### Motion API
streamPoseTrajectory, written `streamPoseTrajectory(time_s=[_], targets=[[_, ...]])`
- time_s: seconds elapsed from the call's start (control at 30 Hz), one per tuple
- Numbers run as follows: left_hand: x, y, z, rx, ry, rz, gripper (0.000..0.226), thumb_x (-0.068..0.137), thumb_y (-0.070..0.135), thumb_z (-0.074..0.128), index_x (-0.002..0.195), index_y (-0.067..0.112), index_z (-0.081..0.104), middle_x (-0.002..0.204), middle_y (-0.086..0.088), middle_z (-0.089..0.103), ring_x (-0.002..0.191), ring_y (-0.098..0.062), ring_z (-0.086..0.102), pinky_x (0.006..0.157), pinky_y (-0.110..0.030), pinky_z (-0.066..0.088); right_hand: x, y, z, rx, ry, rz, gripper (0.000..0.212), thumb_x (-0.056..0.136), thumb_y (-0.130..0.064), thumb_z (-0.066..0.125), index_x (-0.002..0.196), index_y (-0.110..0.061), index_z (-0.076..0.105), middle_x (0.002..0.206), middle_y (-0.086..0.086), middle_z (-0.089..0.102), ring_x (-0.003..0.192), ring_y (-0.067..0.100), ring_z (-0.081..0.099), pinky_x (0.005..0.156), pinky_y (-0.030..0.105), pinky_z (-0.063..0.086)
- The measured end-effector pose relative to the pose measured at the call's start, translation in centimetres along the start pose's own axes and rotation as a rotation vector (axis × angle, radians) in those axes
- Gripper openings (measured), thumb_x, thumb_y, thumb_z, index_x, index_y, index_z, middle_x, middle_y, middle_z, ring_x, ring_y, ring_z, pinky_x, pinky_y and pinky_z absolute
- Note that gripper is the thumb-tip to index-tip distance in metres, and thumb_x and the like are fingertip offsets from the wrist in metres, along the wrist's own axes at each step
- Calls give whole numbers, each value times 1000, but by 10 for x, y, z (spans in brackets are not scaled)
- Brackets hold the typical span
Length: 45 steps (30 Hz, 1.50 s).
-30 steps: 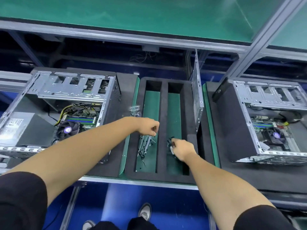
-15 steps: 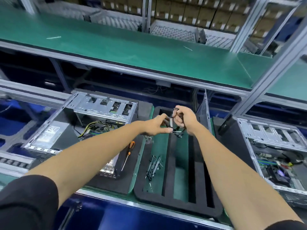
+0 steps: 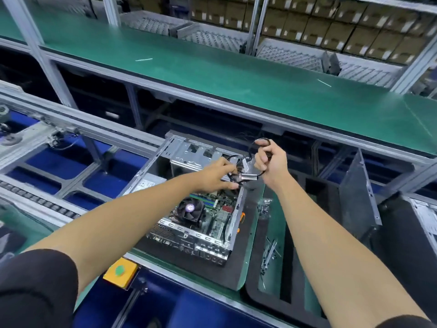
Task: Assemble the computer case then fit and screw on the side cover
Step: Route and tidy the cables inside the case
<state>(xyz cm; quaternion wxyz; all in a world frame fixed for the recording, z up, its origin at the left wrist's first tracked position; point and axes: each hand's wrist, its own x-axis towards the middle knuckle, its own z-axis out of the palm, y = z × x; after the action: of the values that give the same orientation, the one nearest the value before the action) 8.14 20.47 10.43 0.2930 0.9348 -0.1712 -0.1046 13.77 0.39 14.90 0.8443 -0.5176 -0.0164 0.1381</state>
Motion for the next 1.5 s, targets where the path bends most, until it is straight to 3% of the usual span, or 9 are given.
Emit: streamPoseTrajectory(time_s=[0.17,0.37,0.6,0.73,0.87,1.07,1.3,1.4,1.5], targets=[[-20,-59,-27,-119,29,13,29,97,52,58,116,37,43,124,3,37,113,-17,43,95,-30,39,23,21,43,4,205,-59,24,91,-2,37,83,-6,59,52,2,46,41,19,39,45,25,35],[-33,-104,-56,-246,254,55,16,107,25,42,109,21,58,92,3,59,90,-11,57,85,-32,45,41,34,52,-173,322,47,25,91,-2,43,85,-8,66,54,0,34,41,11,21,38,20,16],[-38,-141,-66,-539,406,-73,44,102,53,40,86,16,55,72,11,49,68,-7,46,75,-34,38,38,59,47,-641,340,99,24,92,-4,53,72,-15,50,62,4,55,44,14,35,46,23,18],[-31,-144,-68,-622,463,-155,59,98,62,34,74,14,56,95,-4,65,110,-24,57,106,-46,37,26,76,47,-774,237,69,22,94,1,52,75,-9,47,65,7,54,39,9,40,43,22,31],[-29,-140,-70,-968,528,-135,43,111,26,35,79,11,59,83,-5,70,89,-26,67,90,-41,53,14,87,41,-1100,257,102,17,89,-17,66,88,-7,52,72,3,67,59,11,58,63,32,44],[-36,-144,-78,-1292,671,-139,32,112,22,31,112,21,63,79,-3,63,62,-15,60,69,-31,58,2,93,36,-1580,180,143,18,87,-36,61,86,-34,44,72,-6,65,62,16,59,57,32,37],[-36,-135,-90,-1505,573,-223,37,109,29,36,109,23,73,71,-5,66,45,-9,48,37,-18,32,-6,113,46,-1230,-145,173,11,95,-18,60,98,-28,59,79,-6,68,69,14,63,71,36,48],[-32,-125,-79,-1425,498,-177,37,108,25,38,96,19,73,68,-3,65,40,-9,46,36,-17,29,-8,112,67,-1075,-105,64,12,100,-30,49,107,-36,57,114,-6,64,96,-1,62,82,27,43],[-31,-109,-68,-1304,376,-150,22,93,29,48,100,14,62,67,0,62,40,-8,42,36,-17,28,1,102,105,-887,-6,-83,22,88,-35,49,107,-30,57,112,-6,61,90,-9,58,76,16,41]])
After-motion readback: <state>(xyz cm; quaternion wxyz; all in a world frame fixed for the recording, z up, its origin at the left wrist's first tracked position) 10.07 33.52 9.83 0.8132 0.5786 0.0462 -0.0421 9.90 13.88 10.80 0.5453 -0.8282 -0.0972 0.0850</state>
